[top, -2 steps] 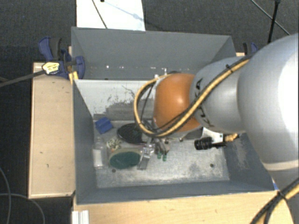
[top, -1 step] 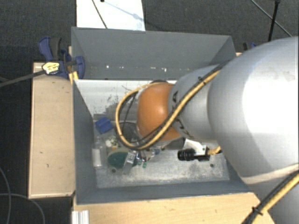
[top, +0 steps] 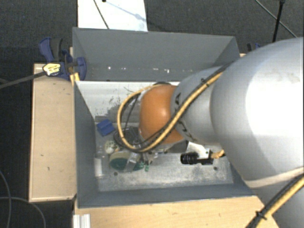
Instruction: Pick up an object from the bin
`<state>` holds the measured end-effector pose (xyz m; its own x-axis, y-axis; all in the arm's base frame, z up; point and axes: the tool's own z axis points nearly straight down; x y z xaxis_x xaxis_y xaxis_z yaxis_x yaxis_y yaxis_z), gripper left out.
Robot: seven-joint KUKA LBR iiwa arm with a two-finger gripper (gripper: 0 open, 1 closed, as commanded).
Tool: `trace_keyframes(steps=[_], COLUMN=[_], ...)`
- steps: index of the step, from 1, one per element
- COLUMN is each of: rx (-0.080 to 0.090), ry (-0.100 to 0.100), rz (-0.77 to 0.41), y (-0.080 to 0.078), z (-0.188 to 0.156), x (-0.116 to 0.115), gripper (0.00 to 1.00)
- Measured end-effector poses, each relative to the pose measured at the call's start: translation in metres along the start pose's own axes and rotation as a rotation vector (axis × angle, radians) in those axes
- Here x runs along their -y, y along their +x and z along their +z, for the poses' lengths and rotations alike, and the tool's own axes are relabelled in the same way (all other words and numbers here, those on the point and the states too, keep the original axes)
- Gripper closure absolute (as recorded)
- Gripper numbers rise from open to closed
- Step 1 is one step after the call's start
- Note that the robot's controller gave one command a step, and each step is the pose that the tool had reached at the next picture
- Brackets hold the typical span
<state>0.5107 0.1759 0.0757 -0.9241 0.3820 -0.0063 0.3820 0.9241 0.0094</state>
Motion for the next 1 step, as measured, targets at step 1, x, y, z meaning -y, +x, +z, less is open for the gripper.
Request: trace_keyframes(steps=[1], rx=[0.0], ry=[0.003], rz=[0.012], y=[0.0067], z=[-0.1458], x=[-0.018], gripper=[1.0])
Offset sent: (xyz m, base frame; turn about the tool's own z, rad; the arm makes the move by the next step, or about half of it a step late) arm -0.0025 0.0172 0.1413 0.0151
